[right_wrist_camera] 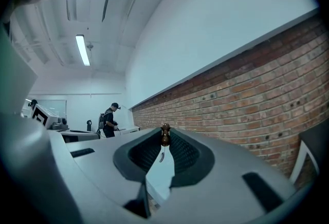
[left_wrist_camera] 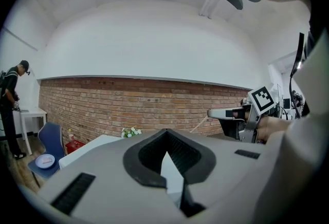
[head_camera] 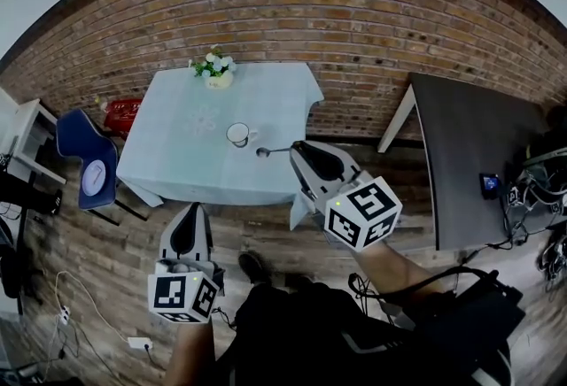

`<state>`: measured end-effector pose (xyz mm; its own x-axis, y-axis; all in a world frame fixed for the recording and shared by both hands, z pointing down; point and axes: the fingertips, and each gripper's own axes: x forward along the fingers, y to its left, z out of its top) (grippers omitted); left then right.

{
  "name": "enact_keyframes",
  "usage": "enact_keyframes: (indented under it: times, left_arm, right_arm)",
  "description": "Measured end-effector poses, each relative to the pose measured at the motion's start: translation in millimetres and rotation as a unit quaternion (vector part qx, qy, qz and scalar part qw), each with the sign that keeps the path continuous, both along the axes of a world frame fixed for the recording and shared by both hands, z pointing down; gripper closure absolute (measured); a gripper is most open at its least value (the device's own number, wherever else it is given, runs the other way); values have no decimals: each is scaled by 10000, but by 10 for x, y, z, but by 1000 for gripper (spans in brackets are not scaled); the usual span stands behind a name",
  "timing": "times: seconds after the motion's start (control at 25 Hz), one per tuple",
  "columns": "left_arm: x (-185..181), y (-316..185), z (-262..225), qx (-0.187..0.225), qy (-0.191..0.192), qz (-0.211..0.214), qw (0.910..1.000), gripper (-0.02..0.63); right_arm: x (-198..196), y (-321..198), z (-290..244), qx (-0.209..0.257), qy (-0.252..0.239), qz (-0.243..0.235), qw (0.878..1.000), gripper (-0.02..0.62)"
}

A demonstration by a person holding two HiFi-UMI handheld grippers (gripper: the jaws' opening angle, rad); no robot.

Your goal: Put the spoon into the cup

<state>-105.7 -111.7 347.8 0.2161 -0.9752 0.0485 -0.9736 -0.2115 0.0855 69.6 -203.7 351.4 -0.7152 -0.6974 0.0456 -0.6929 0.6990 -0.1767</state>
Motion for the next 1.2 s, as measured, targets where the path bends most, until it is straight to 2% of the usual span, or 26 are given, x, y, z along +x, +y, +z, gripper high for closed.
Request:
enact_keyframes:
  times: [0.32, 0.72, 0.88, 1.04, 1.2]
  left_arm:
    - [-219, -479, -53, 280, 103, 327, 9990, 597]
    - [-677, -1071, 4, 173, 274, 580, 9978, 597]
    - [-863, -1275, 67, 187, 478, 637, 9967, 597]
    - [-969, -1482, 120, 93, 436, 782, 9959, 597]
    - [-1061, -1626, 177, -79, 707, 995, 9925, 597]
  right_arm:
    - [-256, -374, 31, 65, 139, 204, 9997, 537]
    - [-556, -950, 104, -113, 370, 639, 9972, 537]
    - [-674, -1138, 125, -137, 410, 721, 9965, 537]
    - [-735, -1352, 93, -94, 452, 926, 9946, 537]
    - [-784, -1507, 191, -146, 474, 1049, 9932, 537]
